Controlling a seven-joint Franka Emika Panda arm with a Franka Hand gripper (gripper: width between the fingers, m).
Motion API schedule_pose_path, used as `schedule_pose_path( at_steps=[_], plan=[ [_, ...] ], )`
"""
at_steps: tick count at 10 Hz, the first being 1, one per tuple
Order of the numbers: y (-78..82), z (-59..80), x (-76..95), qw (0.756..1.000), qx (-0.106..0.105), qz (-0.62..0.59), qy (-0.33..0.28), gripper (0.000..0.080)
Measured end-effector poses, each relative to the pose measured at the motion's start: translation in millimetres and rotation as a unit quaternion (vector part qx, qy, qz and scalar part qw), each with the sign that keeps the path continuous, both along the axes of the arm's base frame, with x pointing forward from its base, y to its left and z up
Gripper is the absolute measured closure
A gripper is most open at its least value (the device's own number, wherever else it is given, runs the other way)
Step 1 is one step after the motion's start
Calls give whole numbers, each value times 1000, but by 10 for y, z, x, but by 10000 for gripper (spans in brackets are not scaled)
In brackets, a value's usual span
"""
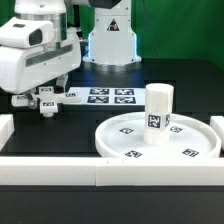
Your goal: Assemble round table
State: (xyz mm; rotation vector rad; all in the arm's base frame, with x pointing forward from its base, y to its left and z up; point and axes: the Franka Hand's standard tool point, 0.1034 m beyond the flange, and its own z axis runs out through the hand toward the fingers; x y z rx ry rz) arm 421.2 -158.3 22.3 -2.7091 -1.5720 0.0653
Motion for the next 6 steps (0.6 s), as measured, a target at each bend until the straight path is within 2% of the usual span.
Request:
schedule_pose_path(
  at_steps=[1, 2, 3, 6],
  plan=[
    [7, -8, -3, 1000, 0, 0, 1, 161],
    [5, -5, 0, 1000, 0, 0, 1, 328],
    [4, -5, -1, 1000, 0, 0, 1, 352],
    [4, 3, 7, 1000, 1, 1, 2, 352]
  ],
)
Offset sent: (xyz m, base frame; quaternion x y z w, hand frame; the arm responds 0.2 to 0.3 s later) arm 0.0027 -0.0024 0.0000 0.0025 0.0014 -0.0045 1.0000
